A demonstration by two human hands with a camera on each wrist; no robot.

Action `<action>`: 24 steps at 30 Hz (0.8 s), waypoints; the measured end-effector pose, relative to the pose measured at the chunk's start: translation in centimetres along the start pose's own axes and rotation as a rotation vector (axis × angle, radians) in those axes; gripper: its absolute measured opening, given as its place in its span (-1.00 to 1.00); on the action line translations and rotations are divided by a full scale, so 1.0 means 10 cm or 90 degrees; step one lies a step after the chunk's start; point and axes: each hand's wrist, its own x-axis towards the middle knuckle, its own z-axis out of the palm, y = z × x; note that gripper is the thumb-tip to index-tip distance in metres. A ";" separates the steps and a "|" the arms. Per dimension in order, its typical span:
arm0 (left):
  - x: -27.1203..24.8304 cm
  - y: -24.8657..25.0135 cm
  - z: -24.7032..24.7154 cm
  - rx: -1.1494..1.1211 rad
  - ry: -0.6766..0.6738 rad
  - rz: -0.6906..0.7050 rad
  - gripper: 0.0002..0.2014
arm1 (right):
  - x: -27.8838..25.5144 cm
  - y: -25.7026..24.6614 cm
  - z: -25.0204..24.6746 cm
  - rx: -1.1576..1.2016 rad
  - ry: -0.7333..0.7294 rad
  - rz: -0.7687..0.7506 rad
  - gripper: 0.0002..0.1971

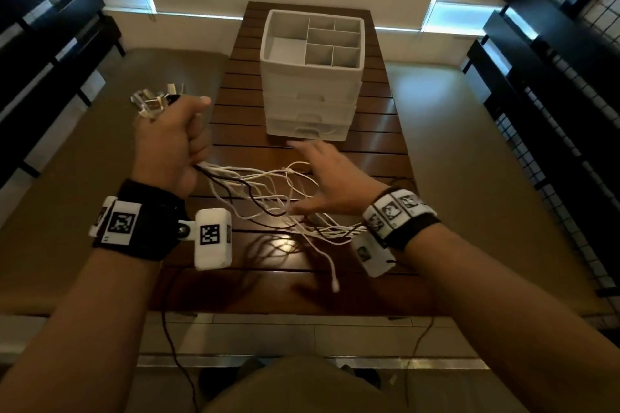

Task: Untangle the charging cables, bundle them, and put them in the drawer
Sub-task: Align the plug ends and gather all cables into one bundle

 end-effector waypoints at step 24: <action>0.01 0.02 0.05 -0.034 -0.059 -0.030 -0.53 | -0.24 0.69 0.39 0.123 -0.097 0.137 -0.34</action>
